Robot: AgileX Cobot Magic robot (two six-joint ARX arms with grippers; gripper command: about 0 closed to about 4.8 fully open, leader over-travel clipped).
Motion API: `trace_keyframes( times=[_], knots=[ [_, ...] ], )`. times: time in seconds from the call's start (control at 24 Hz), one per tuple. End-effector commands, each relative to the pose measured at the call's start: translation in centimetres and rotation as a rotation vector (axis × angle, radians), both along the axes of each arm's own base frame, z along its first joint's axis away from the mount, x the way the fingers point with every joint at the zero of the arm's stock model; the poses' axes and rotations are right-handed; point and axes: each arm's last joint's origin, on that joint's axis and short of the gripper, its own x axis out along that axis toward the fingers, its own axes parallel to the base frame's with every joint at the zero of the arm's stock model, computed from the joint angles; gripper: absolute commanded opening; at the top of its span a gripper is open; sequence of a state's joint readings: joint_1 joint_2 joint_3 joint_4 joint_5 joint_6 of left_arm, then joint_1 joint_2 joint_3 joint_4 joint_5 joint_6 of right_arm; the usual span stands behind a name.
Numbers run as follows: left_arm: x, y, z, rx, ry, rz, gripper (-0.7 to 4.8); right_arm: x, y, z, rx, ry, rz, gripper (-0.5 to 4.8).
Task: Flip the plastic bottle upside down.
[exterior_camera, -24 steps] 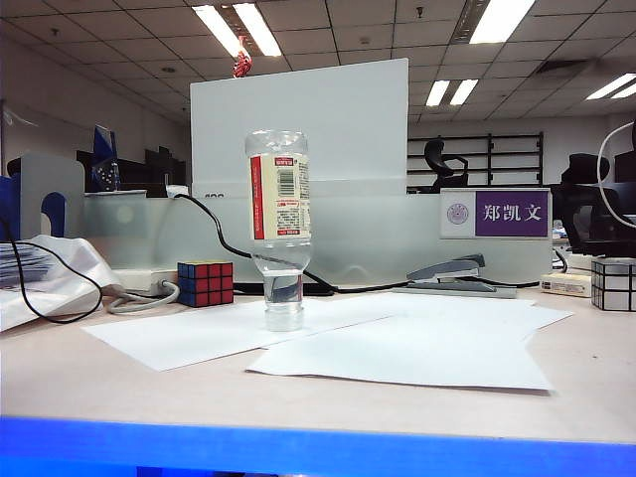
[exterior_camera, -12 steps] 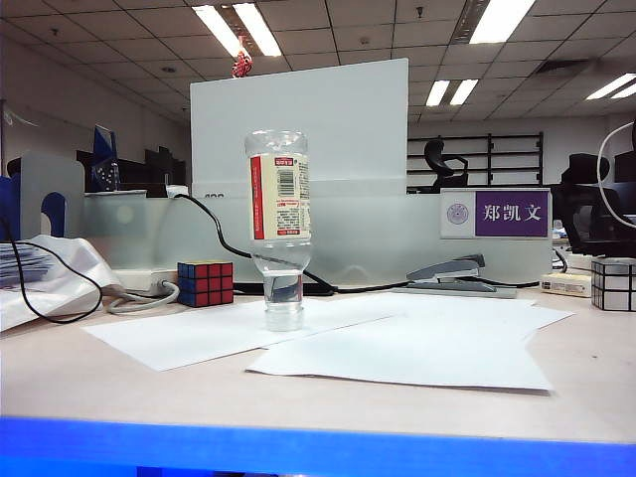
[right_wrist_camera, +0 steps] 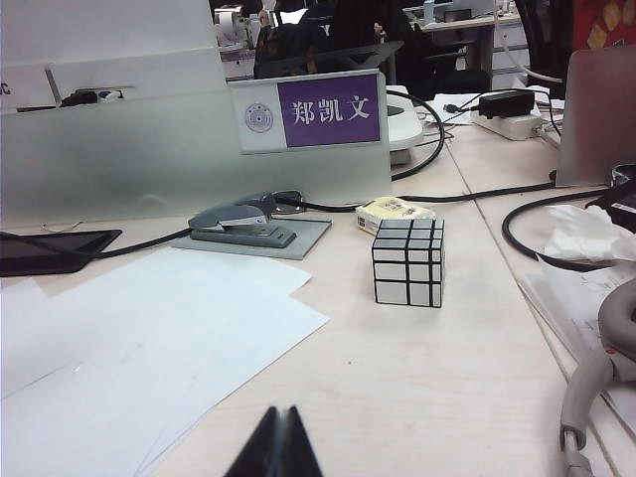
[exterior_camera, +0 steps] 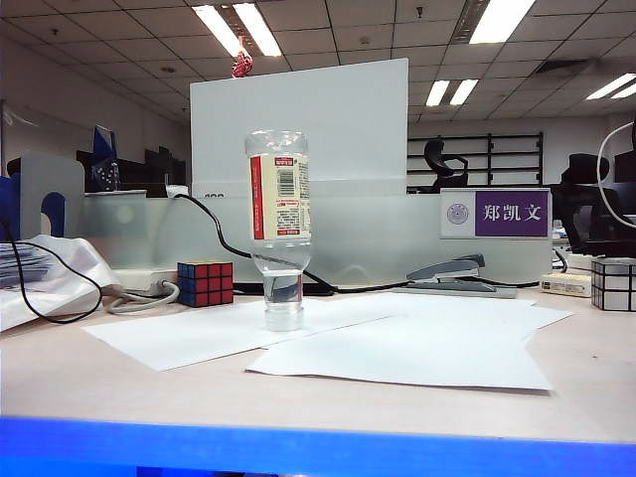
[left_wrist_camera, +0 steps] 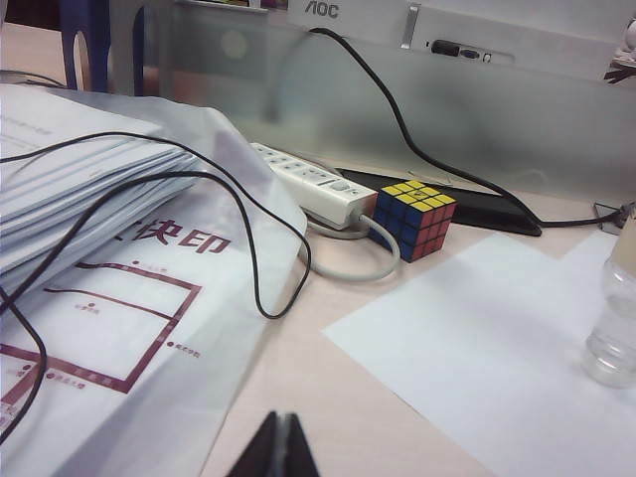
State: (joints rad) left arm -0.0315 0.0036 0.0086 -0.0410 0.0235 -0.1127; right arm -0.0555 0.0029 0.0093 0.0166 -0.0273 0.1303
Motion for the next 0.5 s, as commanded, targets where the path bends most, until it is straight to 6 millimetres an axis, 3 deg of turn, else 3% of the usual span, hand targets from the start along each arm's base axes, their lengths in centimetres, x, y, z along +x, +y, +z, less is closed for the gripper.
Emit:
trace_keyframes(
  times=[0.04, 0.5],
  knots=[
    [-0.01, 0.01, 0.16, 0.000, -0.015, -0.001, -0.05, 0.04, 0.05, -0.06, -0.003, -0.013, 0.006, -0.05],
    [-0.01, 0.01, 0.16, 0.000, -0.015, 0.000, -0.05, 0.04, 0.25, -0.09, -0.003, -0.011, 0.027, -0.05]
  ],
)
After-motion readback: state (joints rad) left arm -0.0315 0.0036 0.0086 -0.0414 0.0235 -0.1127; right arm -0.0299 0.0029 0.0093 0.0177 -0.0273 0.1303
